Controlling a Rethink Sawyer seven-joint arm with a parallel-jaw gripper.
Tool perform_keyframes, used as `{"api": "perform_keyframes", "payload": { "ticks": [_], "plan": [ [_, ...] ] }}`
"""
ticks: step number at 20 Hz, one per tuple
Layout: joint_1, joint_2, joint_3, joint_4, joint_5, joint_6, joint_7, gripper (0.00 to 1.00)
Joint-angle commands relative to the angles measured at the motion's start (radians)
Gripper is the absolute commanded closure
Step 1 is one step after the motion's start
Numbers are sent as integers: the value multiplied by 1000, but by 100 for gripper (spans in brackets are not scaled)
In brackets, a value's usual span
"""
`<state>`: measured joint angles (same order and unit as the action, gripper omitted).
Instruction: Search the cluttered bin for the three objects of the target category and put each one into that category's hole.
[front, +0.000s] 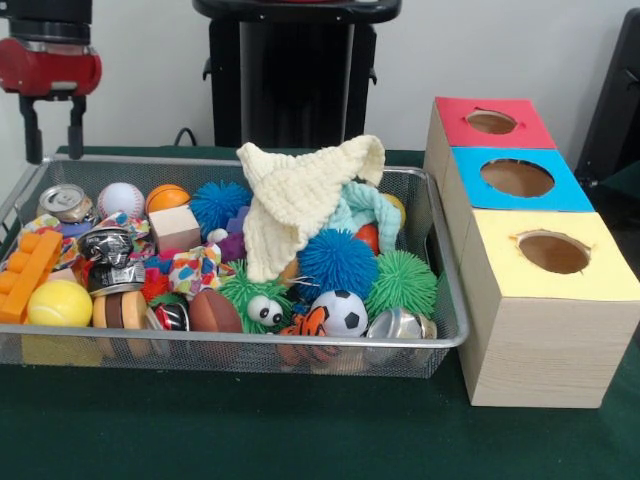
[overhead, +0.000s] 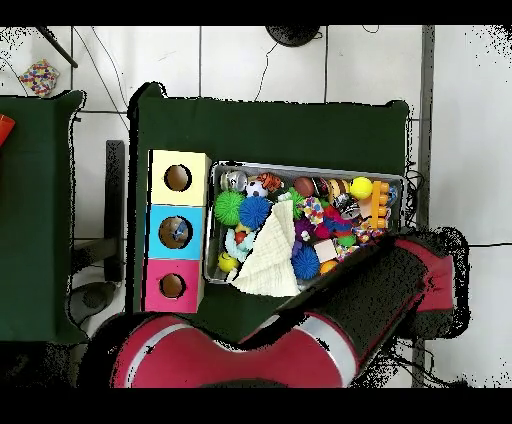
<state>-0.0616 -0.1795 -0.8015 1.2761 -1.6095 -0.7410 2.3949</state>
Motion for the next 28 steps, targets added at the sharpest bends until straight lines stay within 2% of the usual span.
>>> {"api": "perform_keyframes", "payload": {
  "ticks": [1,3,6,7,10,15,19,22,28],
  "plan": [
    [39,-19,75,66,92,84,322,0],
    [30,-38,90,75,126,105,267,0],
    [33,-53,85,70,125,89,271,0],
    [29,-66,88,74,132,81,247,0],
    [2,-116,114,88,205,92,172,0],
    [-9,-110,133,100,257,115,87,0],
    [10,-52,121,98,228,151,73,0],
    [-11,-53,148,120,265,162,1,0],
    [-2,-55,156,142,264,175,79,0]
  ]
}}
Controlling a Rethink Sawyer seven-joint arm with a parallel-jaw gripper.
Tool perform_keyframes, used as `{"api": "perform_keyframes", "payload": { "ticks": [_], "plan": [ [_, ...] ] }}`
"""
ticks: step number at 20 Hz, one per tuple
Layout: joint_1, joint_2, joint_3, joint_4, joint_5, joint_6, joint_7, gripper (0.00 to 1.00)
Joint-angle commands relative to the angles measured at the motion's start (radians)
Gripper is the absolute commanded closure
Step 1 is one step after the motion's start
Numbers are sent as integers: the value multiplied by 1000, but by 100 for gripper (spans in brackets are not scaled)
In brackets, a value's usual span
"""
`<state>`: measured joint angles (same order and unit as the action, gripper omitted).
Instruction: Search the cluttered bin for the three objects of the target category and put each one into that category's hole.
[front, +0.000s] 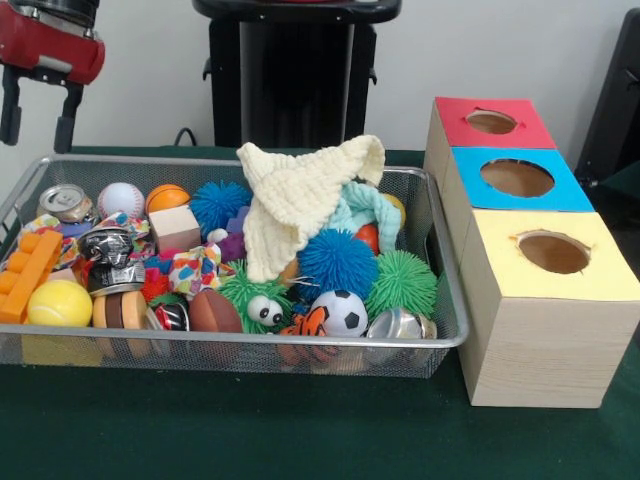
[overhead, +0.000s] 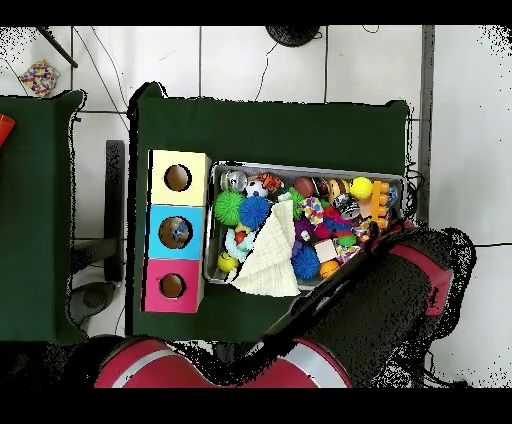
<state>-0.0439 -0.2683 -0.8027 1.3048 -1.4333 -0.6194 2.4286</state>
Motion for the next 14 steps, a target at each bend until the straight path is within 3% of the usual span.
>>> {"api": "perform_keyframes", "payload": {
  "ticks": [1,8,14],
  "plan": [
    [-19,31,158,118,91,57,40,0],
    [-38,20,177,145,132,45,-17,0],
    [-76,38,200,170,224,23,-170,0]
  ]
}}
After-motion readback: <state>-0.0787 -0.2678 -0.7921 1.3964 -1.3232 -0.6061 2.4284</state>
